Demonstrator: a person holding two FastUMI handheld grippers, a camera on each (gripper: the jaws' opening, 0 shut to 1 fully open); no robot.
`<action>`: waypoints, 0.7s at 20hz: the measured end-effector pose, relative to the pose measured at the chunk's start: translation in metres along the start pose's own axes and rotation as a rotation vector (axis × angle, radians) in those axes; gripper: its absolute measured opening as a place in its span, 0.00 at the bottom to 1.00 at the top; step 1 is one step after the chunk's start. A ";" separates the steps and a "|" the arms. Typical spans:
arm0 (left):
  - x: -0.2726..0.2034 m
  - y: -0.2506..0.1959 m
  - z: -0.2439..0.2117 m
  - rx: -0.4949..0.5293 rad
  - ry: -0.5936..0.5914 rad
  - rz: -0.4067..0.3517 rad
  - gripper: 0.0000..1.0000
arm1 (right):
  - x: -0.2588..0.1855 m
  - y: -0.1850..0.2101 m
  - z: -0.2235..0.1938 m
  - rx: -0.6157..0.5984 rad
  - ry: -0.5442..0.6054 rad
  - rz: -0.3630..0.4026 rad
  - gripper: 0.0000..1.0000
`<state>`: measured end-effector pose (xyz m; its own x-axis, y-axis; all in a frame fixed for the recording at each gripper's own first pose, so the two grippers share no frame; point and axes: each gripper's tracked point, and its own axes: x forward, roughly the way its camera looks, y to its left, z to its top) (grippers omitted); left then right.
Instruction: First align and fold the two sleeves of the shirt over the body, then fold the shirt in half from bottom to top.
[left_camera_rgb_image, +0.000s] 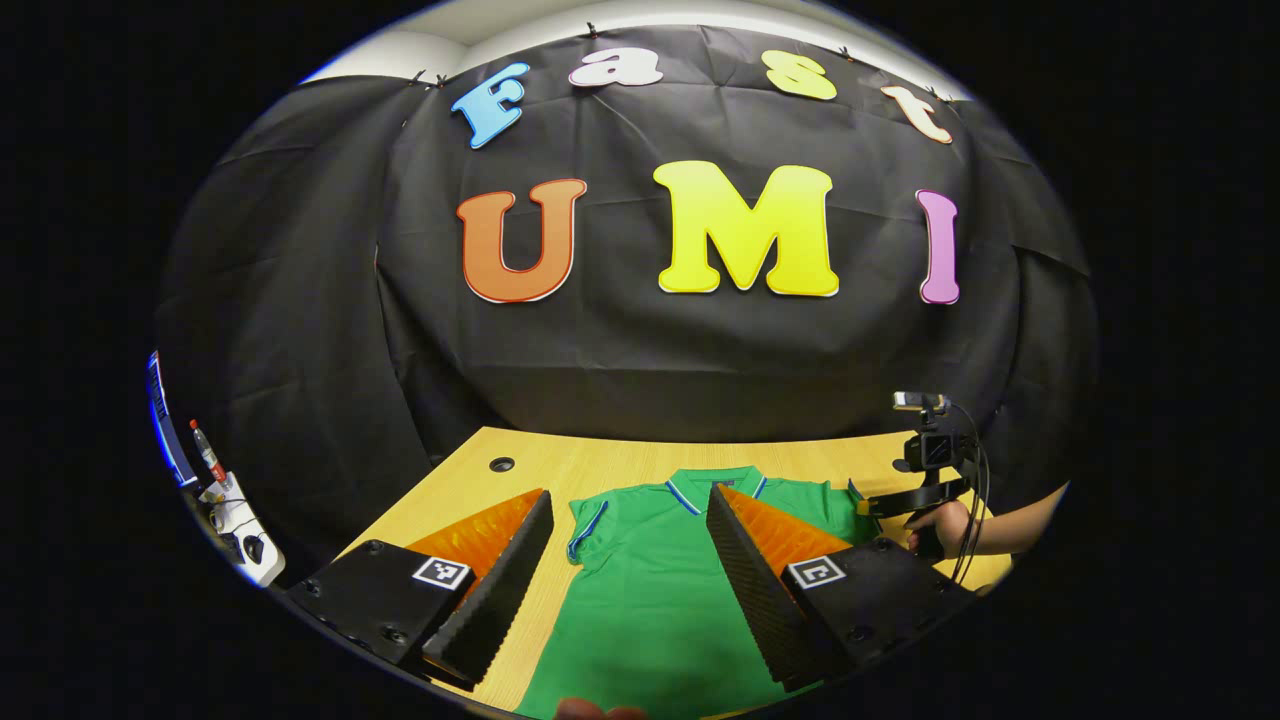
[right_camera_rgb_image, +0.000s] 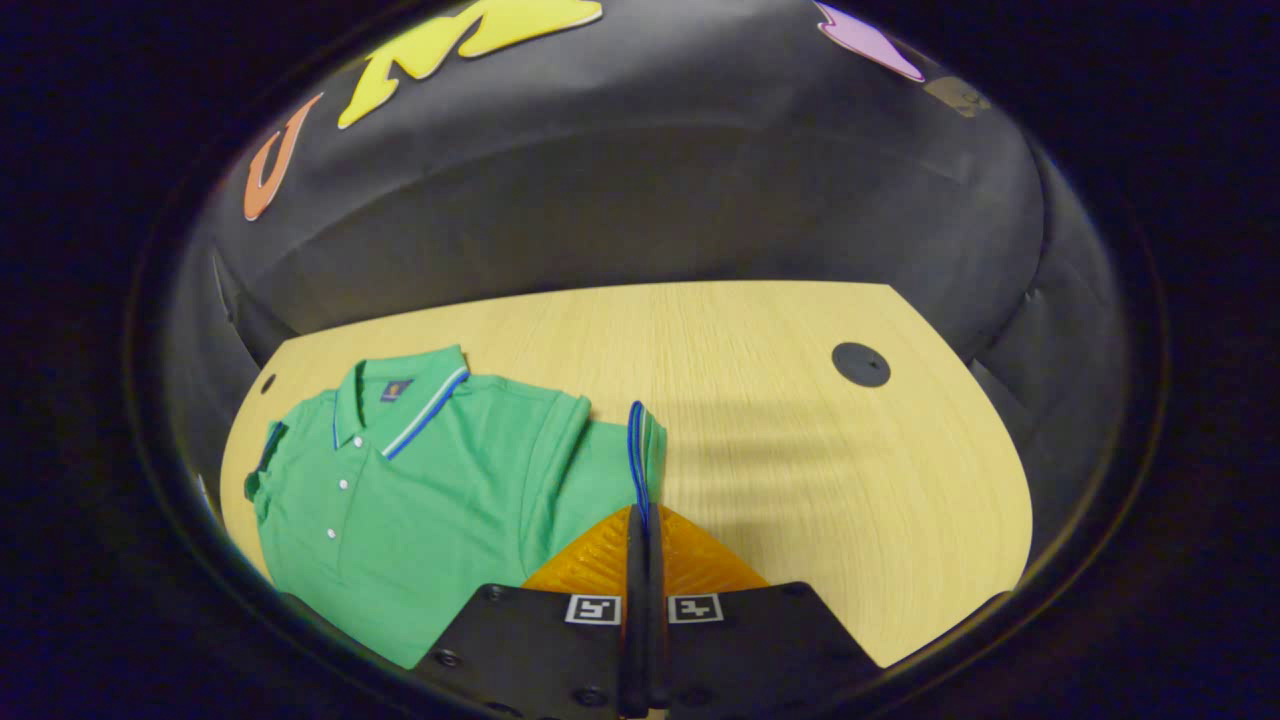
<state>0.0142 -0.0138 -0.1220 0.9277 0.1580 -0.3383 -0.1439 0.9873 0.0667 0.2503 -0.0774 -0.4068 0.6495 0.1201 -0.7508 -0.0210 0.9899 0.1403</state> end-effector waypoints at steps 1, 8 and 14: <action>-0.001 0.001 -0.002 -0.007 0.003 0.002 0.99 | -0.004 0.005 0.007 0.002 -0.008 0.008 0.02; -0.007 0.027 -0.004 -0.028 0.000 0.039 0.99 | -0.022 0.078 0.039 -0.034 -0.048 0.069 0.02; -0.027 0.066 -0.012 -0.049 0.012 0.097 0.99 | -0.007 0.138 0.018 -0.089 0.022 0.117 0.03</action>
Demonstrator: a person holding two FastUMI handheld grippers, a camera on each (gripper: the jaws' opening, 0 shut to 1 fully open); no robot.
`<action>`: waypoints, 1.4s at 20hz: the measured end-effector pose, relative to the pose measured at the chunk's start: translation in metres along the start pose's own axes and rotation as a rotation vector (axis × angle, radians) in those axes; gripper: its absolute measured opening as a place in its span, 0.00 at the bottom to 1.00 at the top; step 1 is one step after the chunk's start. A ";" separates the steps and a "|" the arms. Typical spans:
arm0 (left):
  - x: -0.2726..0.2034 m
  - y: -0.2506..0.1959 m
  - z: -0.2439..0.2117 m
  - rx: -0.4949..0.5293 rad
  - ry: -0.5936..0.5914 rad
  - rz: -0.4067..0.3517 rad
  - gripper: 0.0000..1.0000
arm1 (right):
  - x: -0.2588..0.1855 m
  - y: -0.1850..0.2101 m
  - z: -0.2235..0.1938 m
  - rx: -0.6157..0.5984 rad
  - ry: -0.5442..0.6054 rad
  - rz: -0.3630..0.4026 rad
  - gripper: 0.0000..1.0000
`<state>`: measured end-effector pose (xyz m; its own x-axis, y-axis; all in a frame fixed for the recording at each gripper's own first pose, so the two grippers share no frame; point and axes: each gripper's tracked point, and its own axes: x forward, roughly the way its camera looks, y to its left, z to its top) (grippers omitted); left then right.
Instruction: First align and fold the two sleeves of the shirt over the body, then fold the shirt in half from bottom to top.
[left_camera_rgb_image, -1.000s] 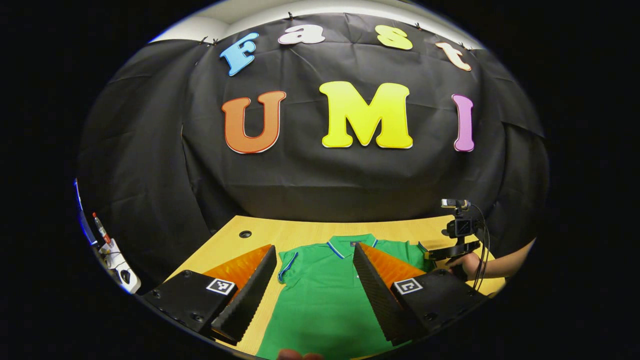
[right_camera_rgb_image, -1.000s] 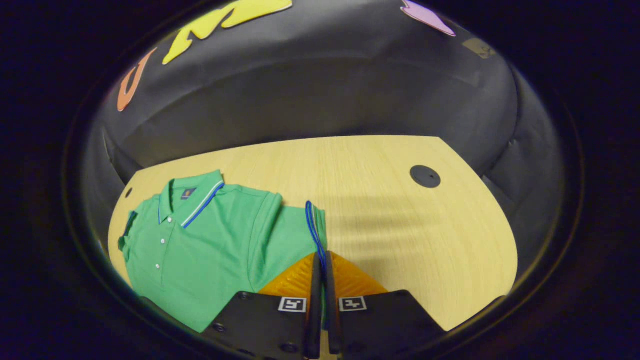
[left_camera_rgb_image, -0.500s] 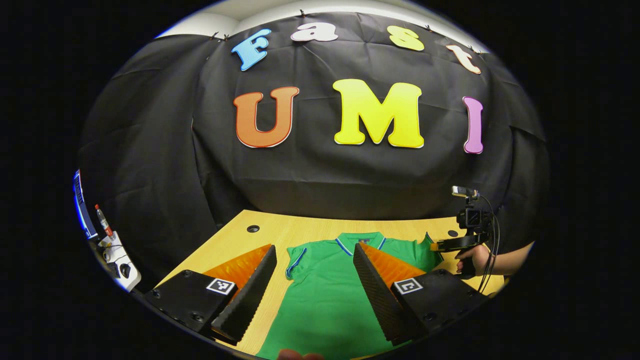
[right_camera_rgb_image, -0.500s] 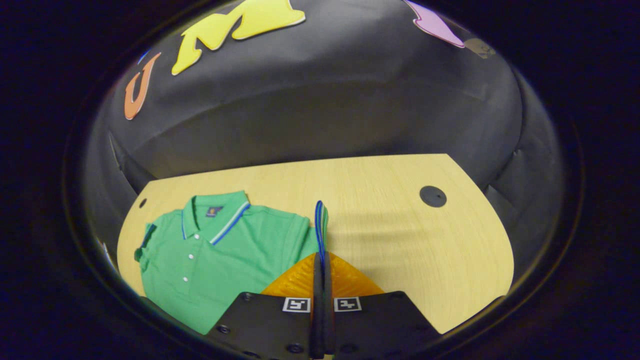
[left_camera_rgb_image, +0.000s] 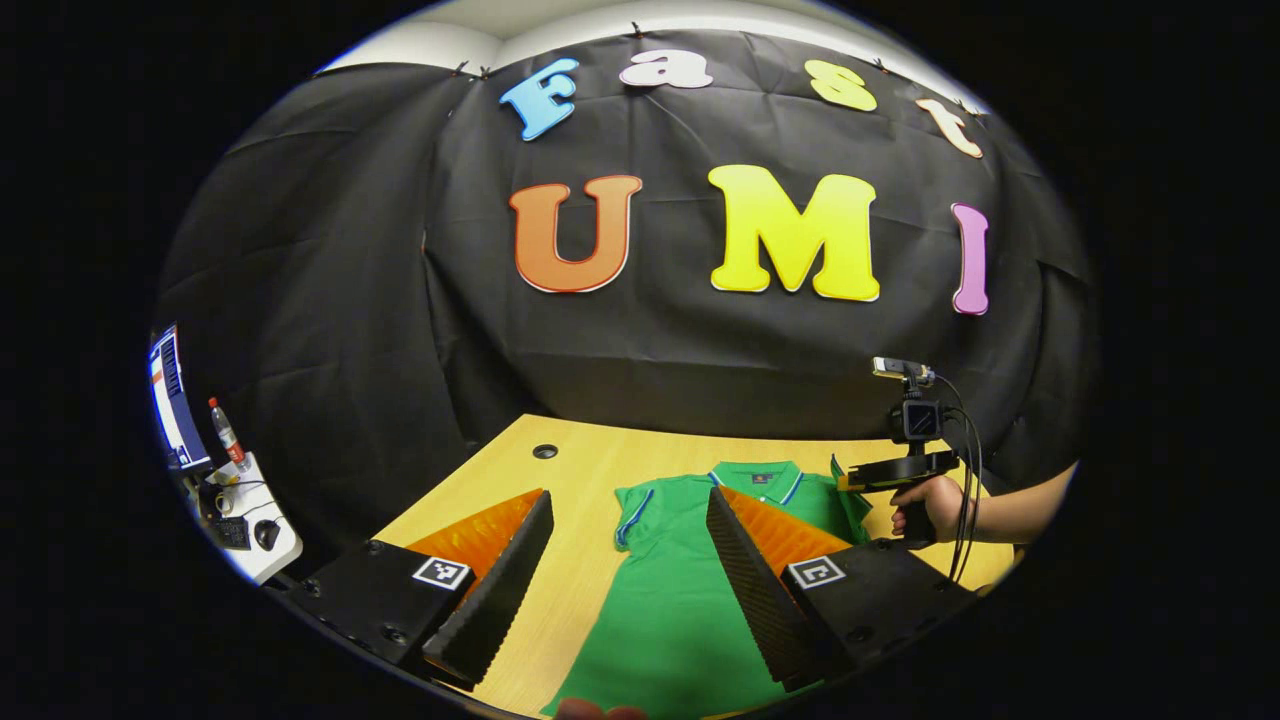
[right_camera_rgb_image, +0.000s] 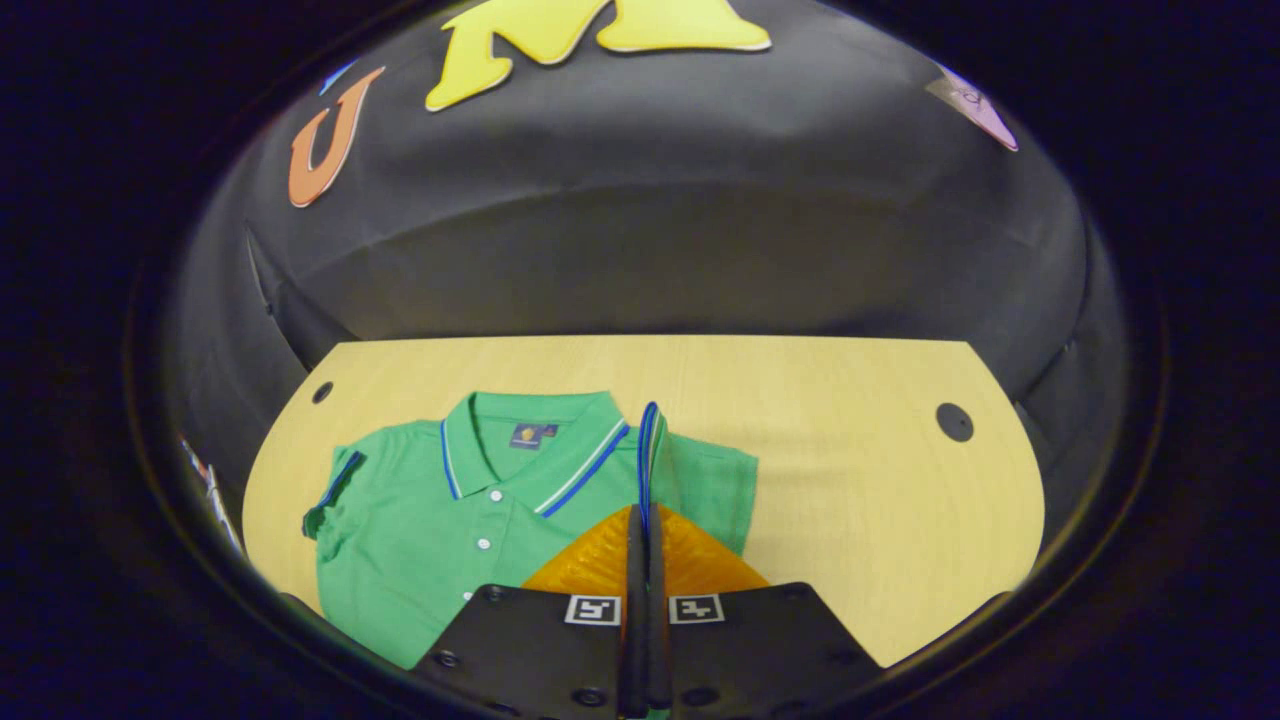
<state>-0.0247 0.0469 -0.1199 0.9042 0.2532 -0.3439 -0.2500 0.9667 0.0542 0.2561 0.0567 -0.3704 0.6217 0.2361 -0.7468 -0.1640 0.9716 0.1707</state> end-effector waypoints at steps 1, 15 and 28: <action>-0.002 0.010 0.001 0.004 -0.001 0.021 0.99 | 0.002 0.011 -0.002 0.012 0.005 0.033 0.06; 0.041 0.025 0.001 0.000 0.005 -0.135 0.99 | -0.171 0.042 0.008 -0.113 -0.165 0.058 0.81; 0.210 0.014 -0.148 0.173 0.297 -0.234 1.00 | -0.312 -0.002 -0.084 -0.136 -0.192 -0.073 0.86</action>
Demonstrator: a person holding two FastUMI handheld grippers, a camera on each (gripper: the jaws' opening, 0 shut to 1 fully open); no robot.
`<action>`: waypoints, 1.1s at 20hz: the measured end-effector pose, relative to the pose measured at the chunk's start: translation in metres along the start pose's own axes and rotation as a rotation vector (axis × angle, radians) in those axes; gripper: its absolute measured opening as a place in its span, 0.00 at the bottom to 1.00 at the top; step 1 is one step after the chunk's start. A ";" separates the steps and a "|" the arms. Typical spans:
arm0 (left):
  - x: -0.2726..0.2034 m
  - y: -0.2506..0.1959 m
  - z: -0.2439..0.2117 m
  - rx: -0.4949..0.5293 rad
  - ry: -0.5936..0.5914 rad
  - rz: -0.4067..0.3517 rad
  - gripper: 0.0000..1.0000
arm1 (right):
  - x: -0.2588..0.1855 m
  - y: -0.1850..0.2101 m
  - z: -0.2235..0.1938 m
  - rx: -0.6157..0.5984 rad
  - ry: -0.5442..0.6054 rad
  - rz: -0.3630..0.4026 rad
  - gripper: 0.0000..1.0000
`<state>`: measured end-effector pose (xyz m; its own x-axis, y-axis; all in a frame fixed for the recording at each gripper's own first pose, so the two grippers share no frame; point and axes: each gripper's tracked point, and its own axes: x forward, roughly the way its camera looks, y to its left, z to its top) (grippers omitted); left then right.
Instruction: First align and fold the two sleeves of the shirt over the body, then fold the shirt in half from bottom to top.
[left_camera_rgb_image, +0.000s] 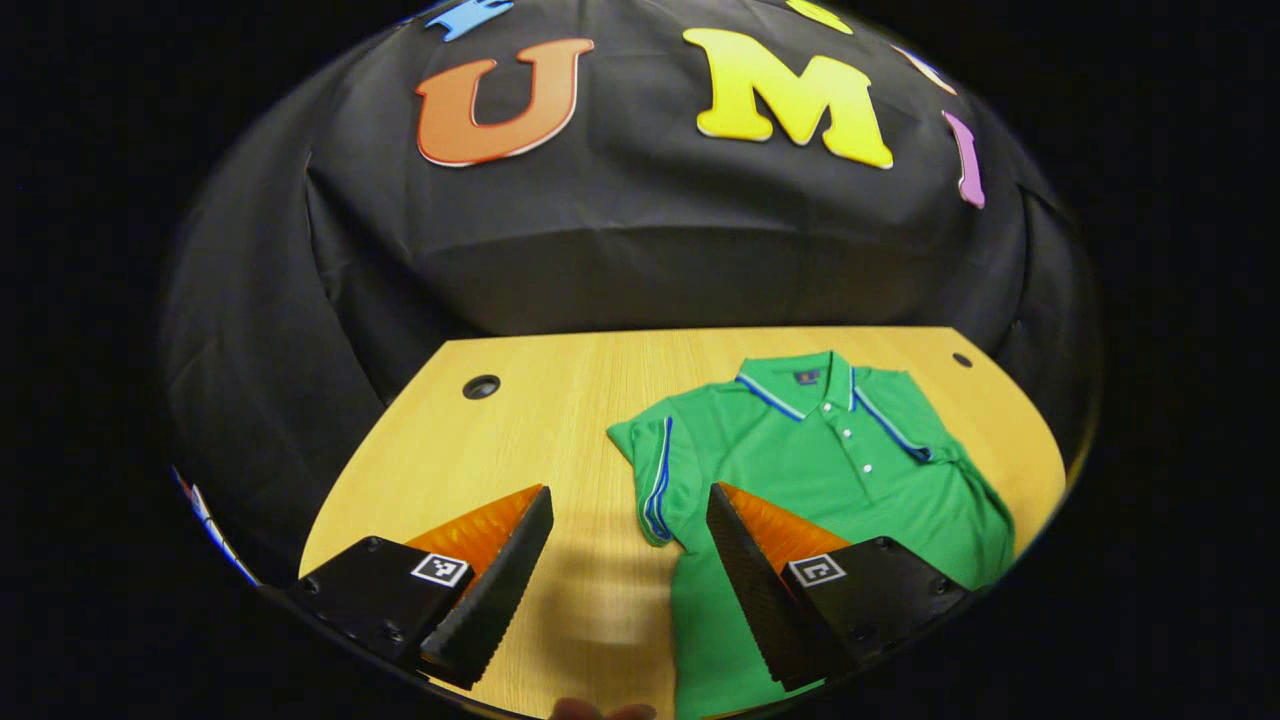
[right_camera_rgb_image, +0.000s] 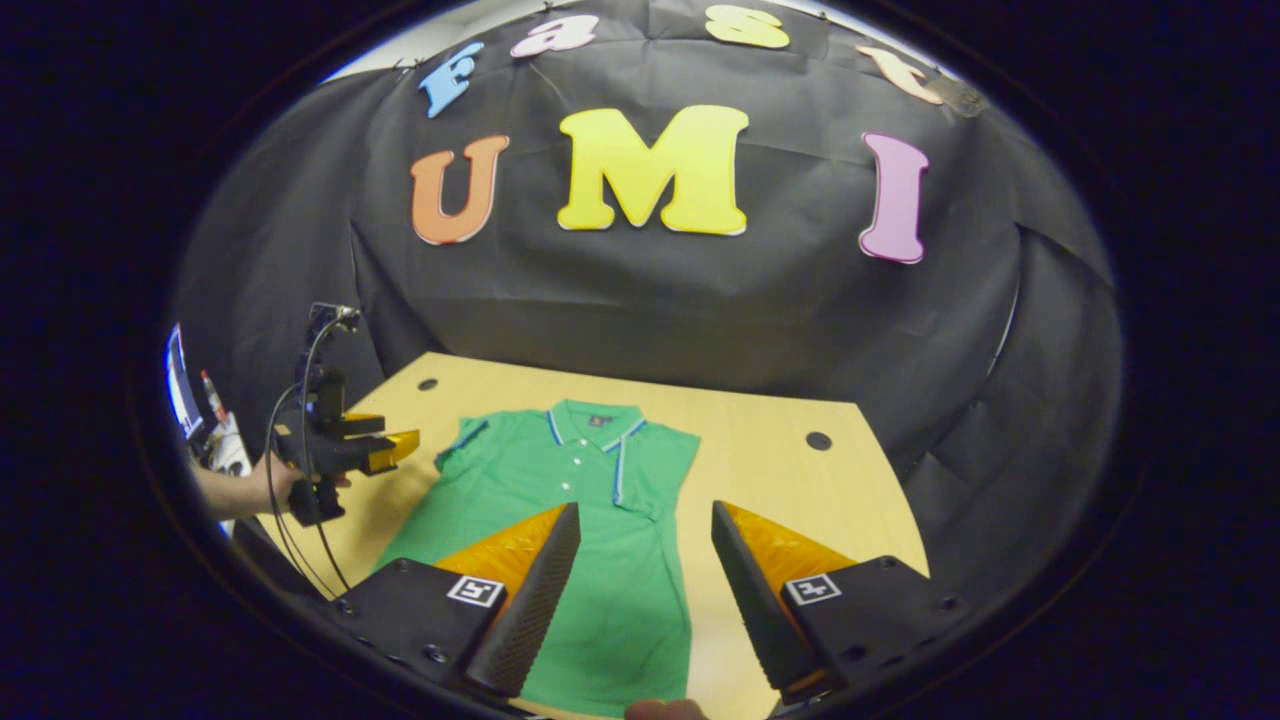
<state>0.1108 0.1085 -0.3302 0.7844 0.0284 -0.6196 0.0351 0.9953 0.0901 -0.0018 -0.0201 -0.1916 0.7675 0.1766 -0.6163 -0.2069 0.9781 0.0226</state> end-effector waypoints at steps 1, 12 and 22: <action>0.013 -0.001 -0.008 0.009 0.021 -0.004 1.00 | 0.000 -0.001 -0.009 0.007 0.021 -0.001 0.84; 0.081 0.006 -0.018 -0.019 0.060 -0.017 0.96 | 0.007 -0.016 -0.031 0.053 0.088 -0.039 0.87; 0.082 0.023 -0.011 -0.276 0.059 -0.069 0.07 | 0.023 -0.001 -0.035 0.057 0.110 -0.017 0.84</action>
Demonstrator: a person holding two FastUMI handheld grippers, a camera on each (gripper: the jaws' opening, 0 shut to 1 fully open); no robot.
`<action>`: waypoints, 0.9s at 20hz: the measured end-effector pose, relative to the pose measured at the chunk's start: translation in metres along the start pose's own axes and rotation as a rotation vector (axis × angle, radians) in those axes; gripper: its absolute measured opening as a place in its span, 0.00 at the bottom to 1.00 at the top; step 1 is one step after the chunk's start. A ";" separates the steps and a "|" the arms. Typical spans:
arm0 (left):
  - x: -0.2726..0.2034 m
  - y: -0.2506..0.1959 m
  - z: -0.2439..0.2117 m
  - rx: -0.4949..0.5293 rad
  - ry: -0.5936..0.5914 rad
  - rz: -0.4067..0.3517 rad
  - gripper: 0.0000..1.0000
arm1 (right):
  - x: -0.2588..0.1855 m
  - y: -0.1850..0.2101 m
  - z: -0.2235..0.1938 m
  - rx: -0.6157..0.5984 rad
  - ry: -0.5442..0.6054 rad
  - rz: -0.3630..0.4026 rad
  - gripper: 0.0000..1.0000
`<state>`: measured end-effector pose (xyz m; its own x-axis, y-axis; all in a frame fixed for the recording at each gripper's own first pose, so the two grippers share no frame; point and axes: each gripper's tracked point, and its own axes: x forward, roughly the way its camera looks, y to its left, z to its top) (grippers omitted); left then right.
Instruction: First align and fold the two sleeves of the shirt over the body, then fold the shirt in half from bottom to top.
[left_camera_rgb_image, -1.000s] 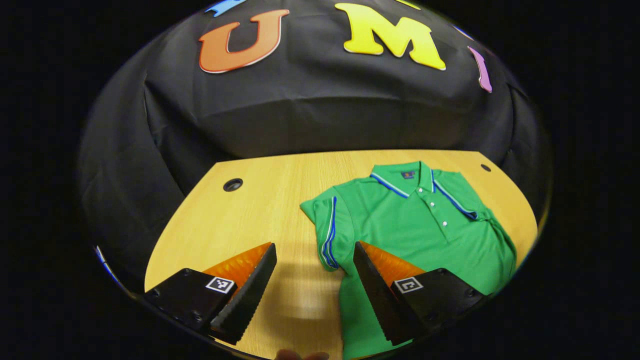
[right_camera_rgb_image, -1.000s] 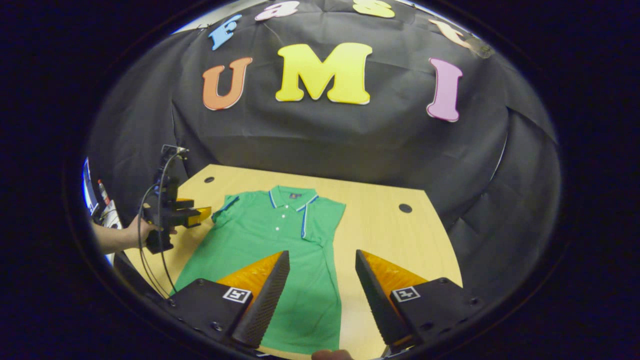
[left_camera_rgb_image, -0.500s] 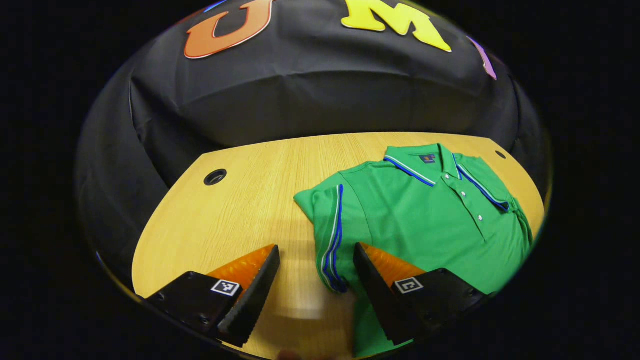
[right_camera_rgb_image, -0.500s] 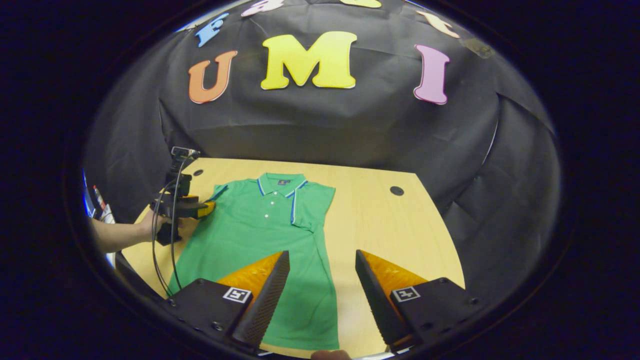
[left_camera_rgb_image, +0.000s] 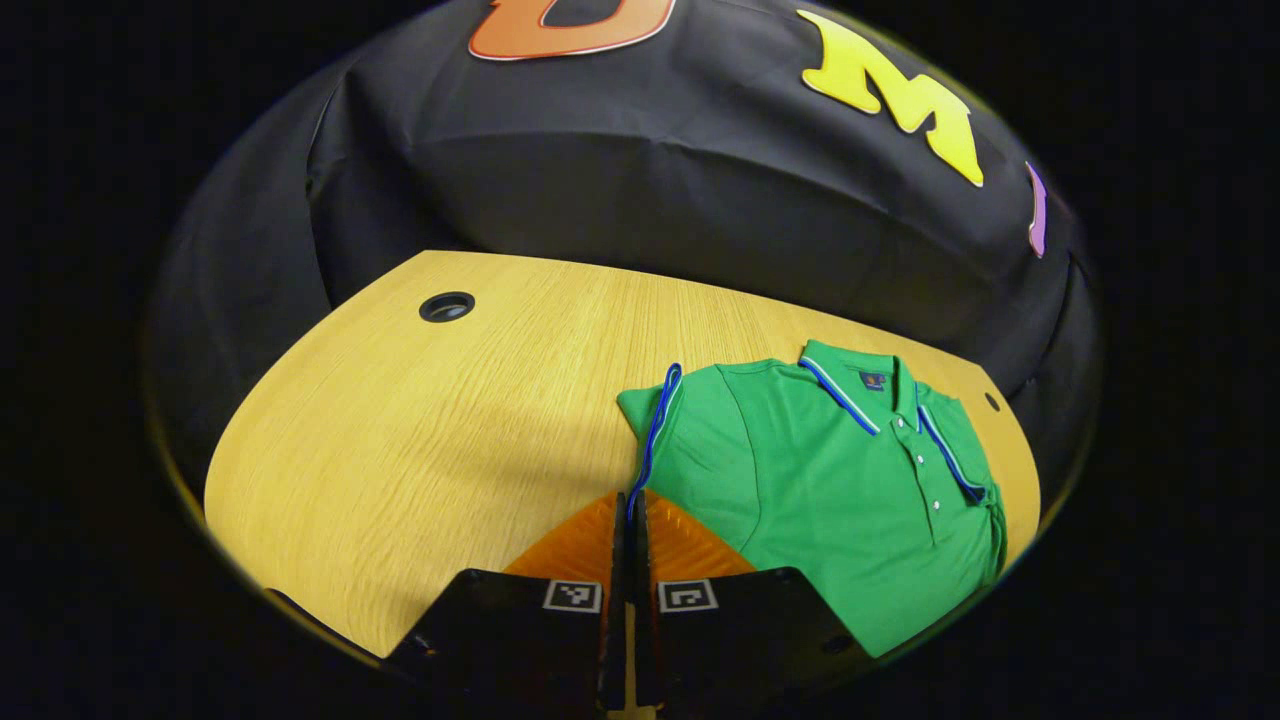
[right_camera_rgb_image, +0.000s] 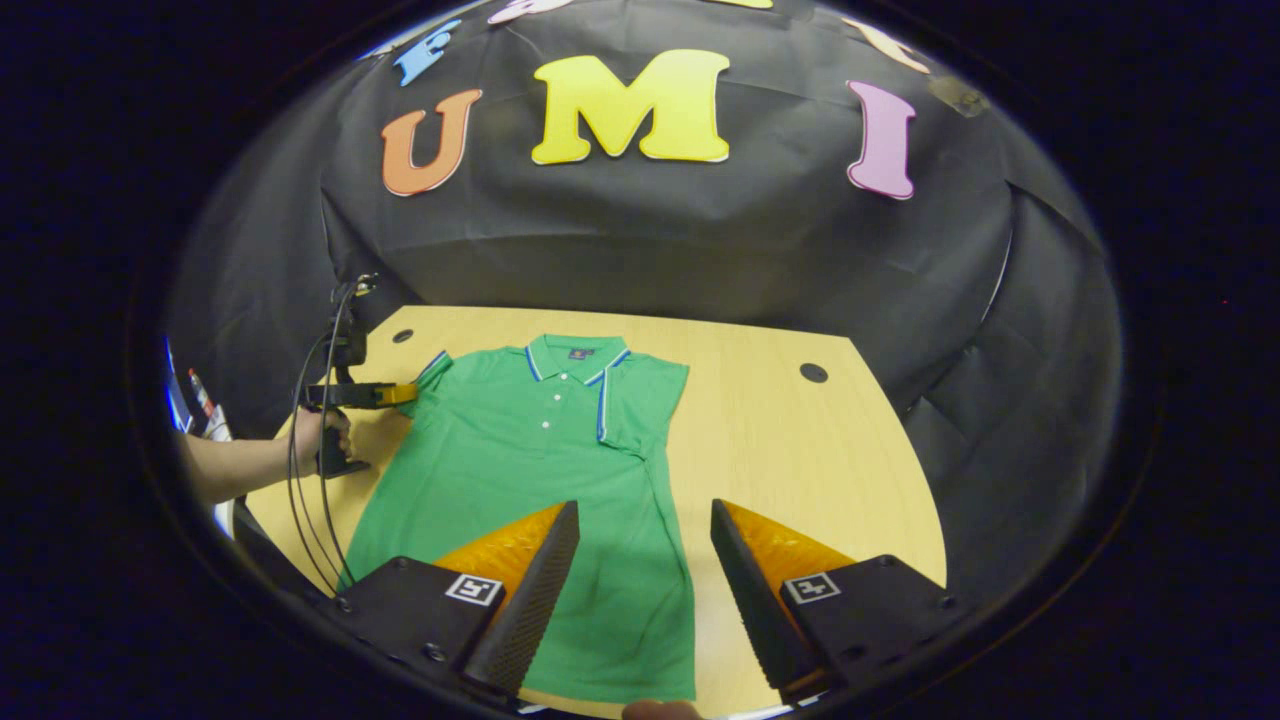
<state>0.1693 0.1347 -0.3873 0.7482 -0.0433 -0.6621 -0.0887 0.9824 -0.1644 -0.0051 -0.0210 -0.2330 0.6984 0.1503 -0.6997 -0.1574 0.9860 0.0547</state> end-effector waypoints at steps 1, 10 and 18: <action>-0.003 0.000 0.003 -0.015 0.000 -0.002 0.04 | 0.000 -0.001 -0.001 0.002 0.001 -0.002 0.87; -0.022 -0.054 0.047 0.091 -0.071 -0.057 0.04 | -0.021 -0.014 0.009 0.005 -0.082 -0.041 0.93; -0.019 -0.141 0.035 0.265 -0.061 -0.132 0.04 | -0.053 -0.044 -0.006 0.049 -0.126 -0.094 0.93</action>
<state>0.1907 0.0038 -0.3255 0.7804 -0.1705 -0.6016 0.1804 0.9826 -0.0445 -0.0396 -0.0724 -0.2030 0.7911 0.0616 -0.6085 -0.0548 0.9981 0.0298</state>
